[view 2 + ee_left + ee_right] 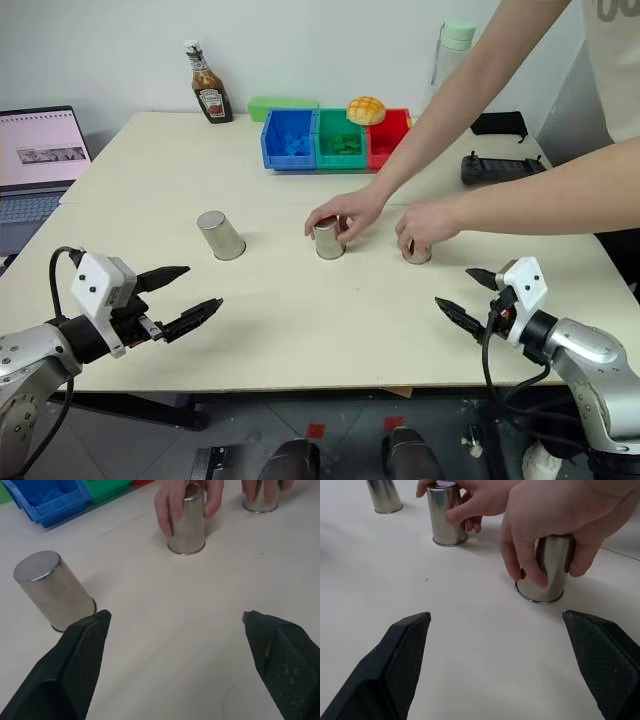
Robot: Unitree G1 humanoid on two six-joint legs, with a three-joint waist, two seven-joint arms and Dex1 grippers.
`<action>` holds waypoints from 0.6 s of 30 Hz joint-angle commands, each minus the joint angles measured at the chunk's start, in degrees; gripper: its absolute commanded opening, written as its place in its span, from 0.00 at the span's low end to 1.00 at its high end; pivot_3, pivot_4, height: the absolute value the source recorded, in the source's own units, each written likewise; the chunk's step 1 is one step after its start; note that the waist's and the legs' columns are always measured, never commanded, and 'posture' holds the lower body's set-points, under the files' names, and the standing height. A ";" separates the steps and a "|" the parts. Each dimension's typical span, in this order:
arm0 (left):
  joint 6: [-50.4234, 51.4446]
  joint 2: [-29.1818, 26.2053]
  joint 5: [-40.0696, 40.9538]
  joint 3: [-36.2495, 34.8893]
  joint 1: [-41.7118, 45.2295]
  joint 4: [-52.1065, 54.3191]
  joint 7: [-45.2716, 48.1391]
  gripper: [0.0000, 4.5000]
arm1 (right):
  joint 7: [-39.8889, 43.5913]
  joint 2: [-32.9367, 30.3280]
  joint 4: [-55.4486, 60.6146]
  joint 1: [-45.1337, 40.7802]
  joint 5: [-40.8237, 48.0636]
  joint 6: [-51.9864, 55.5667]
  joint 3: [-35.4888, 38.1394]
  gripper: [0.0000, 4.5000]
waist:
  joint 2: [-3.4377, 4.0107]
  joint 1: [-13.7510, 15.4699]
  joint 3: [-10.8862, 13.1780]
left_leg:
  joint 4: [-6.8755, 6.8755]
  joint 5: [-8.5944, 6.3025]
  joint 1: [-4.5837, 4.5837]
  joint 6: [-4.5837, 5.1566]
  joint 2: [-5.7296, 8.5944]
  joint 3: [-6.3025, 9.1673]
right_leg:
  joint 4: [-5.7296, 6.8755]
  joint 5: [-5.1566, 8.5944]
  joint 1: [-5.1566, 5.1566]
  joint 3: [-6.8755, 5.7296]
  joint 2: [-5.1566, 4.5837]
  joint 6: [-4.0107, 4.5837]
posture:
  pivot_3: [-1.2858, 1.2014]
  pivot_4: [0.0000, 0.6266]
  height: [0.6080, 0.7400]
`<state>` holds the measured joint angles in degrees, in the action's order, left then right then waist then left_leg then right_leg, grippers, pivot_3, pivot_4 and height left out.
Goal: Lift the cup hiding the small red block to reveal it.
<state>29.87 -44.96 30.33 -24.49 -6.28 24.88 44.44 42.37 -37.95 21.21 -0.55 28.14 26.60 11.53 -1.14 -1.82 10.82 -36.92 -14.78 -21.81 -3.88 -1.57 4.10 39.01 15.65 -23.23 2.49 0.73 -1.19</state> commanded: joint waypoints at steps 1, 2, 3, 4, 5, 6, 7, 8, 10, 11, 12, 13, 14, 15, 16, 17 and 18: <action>-0.02 0.24 1.24 -0.66 1.02 1.17 -0.34 1.00 | 0.18 0.44 1.75 -1.29 0.36 -0.79 -0.60 1.00 | 0.00 0.00 0.00 | 0.00 0.00 0.00 0.00 0.00 0.00 | 0.00 0.00 0.00 0.00 0.00 0.00 | 0.52 0.24 1.00; 0.24 0.24 1.57 -0.71 1.08 1.35 -0.23 1.00 | 0.07 0.56 2.08 -1.68 0.57 -0.42 -1.01 1.00 | 0.00 -0.01 0.00 | -0.01 0.00 0.00 0.00 0.00 0.00 | 0.01 0.00 0.00 0.00 0.00 0.00 | 0.52 0.24 1.00; 0.46 0.12 1.91 -0.69 1.09 1.57 0.04 1.00 | -0.09 0.70 2.38 -2.07 0.89 0.08 -1.35 1.00 | 0.00 -0.02 0.00 | -0.01 0.00 0.01 0.00 0.00 0.00 | 0.01 -0.01 0.00 0.00 0.00 0.00 | 0.52 0.24 1.00; 0.63 -0.07 2.20 -0.71 1.00 1.79 0.34 1.00 | -0.34 0.87 2.68 -2.46 1.29 0.63 -1.62 1.00 | 0.00 -0.02 0.00 | -0.01 0.00 0.01 0.00 0.00 -0.01 | 0.01 -0.01 0.00 0.00 0.00 0.00 | 0.52 0.24 1.00; 0.69 -0.37 2.24 -0.68 0.88 1.91 0.60 1.00 | -0.56 1.18 2.99 -3.04 1.72 1.12 -1.99 1.00 | 0.00 -0.02 0.00 | -0.01 0.00 0.01 0.00 0.00 0.00 | 0.01 -0.01 0.00 0.00 0.00 0.00 | 0.52 0.24 1.00; 0.62 -0.67 2.11 -0.77 0.77 1.76 0.85 1.00 | -0.90 1.85 3.43 -4.30 2.09 1.89 -3.14 1.00 | 0.00 -0.03 0.00 | -0.01 0.00 0.01 0.00 0.00 -0.01 | 0.01 -0.01 0.00 0.00 0.00 0.00 | 0.52 0.24 1.00; 0.55 -0.86 2.03 -0.91 0.78 1.48 1.03 1.00 | -1.48 2.55 3.60 -5.69 1.62 2.43 -4.64 1.00 | 0.00 -0.11 0.00 | -0.01 0.00 0.01 0.00 0.00 -0.01 | 0.01 -0.01 0.00 0.00 0.00 0.00 | 0.52 0.24 1.00; 0.52 -1.15 1.98 -0.86 0.86 1.21 1.40 1.00 | -2.26 3.18 3.22 -7.53 -0.49 2.32 -7.08 1.00 | 0.00 -0.20 0.00 | 0.00 0.00 0.02 0.00 -0.01 -0.01 | 0.01 -0.01 0.00 0.00 0.01 0.00 | 0.52 0.24 1.00; 0.45 -1.62 2.05 -0.60 1.10 1.12 2.23 1.00 | -4.13 4.74 2.05 -10.79 -3.05 2.87 -10.24 1.00 | 0.00 -0.30 0.00 | -0.01 0.00 0.04 0.00 -0.05 -0.01 | 0.01 -0.08 0.00 0.00 0.06 0.08 | 0.52 0.24 1.00; 0.78 -1.77 2.34 -0.47 1.43 1.21 2.42 1.00 | -5.42 6.18 0.97 -12.94 -3.68 3.29 -11.41 1.00 | 0.00 -0.24 0.00 | 0.00 0.00 0.05 0.00 -0.07 -0.01 | 0.01 -0.10 -0.02 -0.01 0.08 0.12 | 0.52 0.24 1.00; 1.03 -1.93 2.54 -0.29 1.73 1.32 2.64 1.00 | -6.52 7.69 -0.04 -14.95 -3.92 3.83 -12.24 1.00 | 0.00 -0.20 0.00 | 0.00 0.00 0.05 0.00 -0.07 0.01 | 0.01 -0.10 -0.02 -0.02 0.08 0.12 | 0.52 0.24 1.00; 1.31 -2.13 2.65 0.16 2.07 1.61 2.85 1.00 | -8.57 10.12 -2.05 -18.16 -4.93 4.29 -13.58 1.00 | 0.00 -0.18 0.00 | 0.00 0.00 0.04 0.00 -0.08 0.02 | 0.01 -0.11 -0.03 -0.03 0.09 0.12 | 0.52 0.24 1.00; 1.50 -2.25 2.65 0.48 2.30 1.82 3.02 1.00 | -9.93 11.79 -3.45 -20.34 -5.74 4.61 -14.48 1.00 | 0.00 -0.22 0.00 | -0.01 0.00 0.04 0.00 -0.07 0.01 | 0.02 -0.11 -0.03 -0.03 0.10 0.12 | 0.52 0.24 1.00; 1.67 -2.28 2.60 0.86 2.56 2.10 3.03 1.00 | -10.97 13.43 -5.13 -22.70 -6.83 5.00 -15.71 1.00 | 0.00 -0.23 0.00 | -0.03 0.00 0.04 0.00 -0.07 0.00 | 0.02 -0.13 -0.03 -0.02 0.10 0.12 | 0.52 0.24 1.00; 2.00 -2.33 2.75 1.13 2.82 2.48 3.02 1.00 | -11.78 14.71 -6.65 -24.68 -7.93 5.10 -16.72 1.00 | -0.01 -0.20 -0.01 | -0.02 0.01 0.02 -0.01 -0.07 -0.01 | 0.02 -0.16 -0.06 -0.01 0.10 0.11 | 0.52 0.24 1.00; 2.38 -2.45 2.96 1.44 3.10 2.98 2.95 1.00 | -13.04 16.38 -8.89 -27.32 -9.34 5.33 -17.93 1.00 | -0.01 -0.19 -0.01 | -0.02 0.01 0.02 -0.01 -0.06 -0.02 | 0.02 -0.16 -0.06 0.00 0.10 0.11 | 0.52 0.24 1.00; 2.70 -2.56 3.14 1.66 3.31 3.34 2.87 1.00 | -13.90 17.56 -10.51 -29.17 -10.37 5.49 -18.70 1.00 | -0.01 -0.19 -0.01 | -0.02 0.01 -0.01 -0.01 -0.06 -0.02 | 0.01 -0.16 -0.07 0.00 0.10 0.12 | 0.52 0.24 1.00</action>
<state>32.28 -46.49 32.59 -22.66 -3.60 25.61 47.07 30.43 -21.55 12.14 -27.11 19.64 31.96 -6.09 -1.15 -2.01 10.81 -36.93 -14.77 -21.82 -3.89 -1.64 4.08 39.01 15.49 -23.31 2.48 0.83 -1.07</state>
